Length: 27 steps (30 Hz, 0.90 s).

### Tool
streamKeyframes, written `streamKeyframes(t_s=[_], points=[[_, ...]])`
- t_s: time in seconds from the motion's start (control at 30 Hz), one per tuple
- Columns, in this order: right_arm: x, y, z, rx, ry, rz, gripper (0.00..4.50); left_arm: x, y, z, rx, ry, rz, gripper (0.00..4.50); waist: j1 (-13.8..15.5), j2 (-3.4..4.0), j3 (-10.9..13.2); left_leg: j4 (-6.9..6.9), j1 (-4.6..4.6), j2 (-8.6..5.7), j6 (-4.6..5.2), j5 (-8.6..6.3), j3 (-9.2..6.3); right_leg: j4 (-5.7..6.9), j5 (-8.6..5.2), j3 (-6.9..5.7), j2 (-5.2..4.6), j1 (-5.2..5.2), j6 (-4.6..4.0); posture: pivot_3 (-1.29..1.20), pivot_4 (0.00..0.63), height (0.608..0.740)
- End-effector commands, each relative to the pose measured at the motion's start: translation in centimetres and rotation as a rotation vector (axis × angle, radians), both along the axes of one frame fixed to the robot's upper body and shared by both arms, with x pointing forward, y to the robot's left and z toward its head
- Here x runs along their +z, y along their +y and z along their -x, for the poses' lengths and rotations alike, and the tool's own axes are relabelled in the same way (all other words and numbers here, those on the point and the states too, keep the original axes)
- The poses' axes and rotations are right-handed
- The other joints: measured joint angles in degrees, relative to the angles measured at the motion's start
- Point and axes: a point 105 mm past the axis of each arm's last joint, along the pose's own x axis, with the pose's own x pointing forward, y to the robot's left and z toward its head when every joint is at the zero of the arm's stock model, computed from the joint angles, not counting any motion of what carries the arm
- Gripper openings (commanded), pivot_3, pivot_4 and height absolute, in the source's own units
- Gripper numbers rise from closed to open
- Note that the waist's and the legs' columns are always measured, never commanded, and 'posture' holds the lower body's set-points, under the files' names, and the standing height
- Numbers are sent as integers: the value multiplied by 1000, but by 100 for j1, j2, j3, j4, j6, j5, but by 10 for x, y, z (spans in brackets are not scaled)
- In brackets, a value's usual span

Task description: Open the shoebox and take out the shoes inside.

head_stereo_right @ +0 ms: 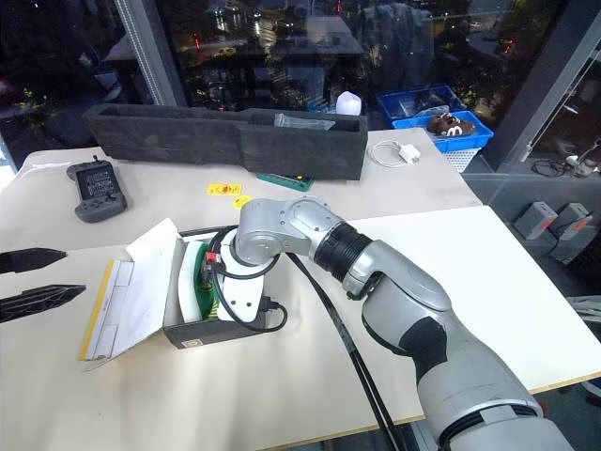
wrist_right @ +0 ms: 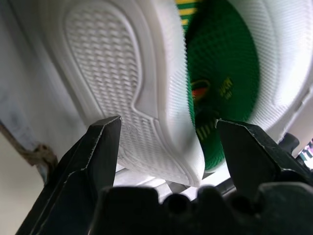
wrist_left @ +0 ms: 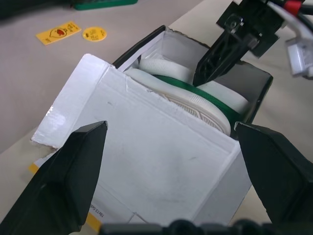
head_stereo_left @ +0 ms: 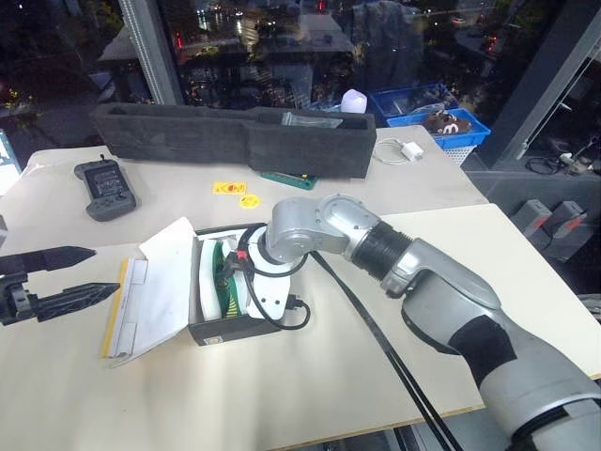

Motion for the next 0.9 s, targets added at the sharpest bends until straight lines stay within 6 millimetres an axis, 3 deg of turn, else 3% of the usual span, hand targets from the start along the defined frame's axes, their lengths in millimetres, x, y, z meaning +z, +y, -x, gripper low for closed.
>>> streamKeyframes(t_s=[0.03,0.33,0.37,0.43,0.6,0.67,0.8,0.9], points=[[-21,-9,-5,3,-33,74,3778,8,-6,0,-18,-47,-13,4500,0,-2,-1,1,5,0,0,0,0,0,-10,0,-1,4,-16,0,150,728],[-47,-31,-13,-40,15,86,3778,10,-13,-1,-32,-60,-7,4500,12,-21,-13,0,70,1,-1,-1,0,1,-18,1,-5,61,-31,0,150,728],[-48,-32,-13,-40,15,84,3265,10,-13,-1,-32,-61,-6,4500,13,-21,-13,0,71,1,-1,-1,0,1,-19,0,-7,63,-31,0,150,728],[-51,-35,-14,-41,21,85,2778,10,-14,-2,-34,-62,-5,4500,11,-22,-14,0,76,2,-1,0,0,1,-19,1,-7,68,-31,0,150,728],[-49,-31,-14,-42,25,79,1024,10,-16,-4,-43,-66,-2,4500,-25,-22,-14,-2,85,6,0,0,1,1,-19,0,-2,74,-31,0,150,728],[-46,-29,-14,-43,31,64,569,10,-17,-4,-47,-67,0,4500,-45,-22,-14,-5,87,11,0,0,1,1,-19,1,4,74,-32,0,150,728],[-36,-22,-13,-39,54,8,551,8,-19,-6,-51,-67,3,4500,-53,-22,-14,-6,87,25,0,0,1,1,-19,2,18,73,-33,0,150,728],[-15,-16,-15,-35,53,-76,551,5,-20,-8,-56,-64,4,4500,-49,-21,-13,-5,83,61,-1,-1,3,-4,-20,7,44,70,-35,0,150,728]])
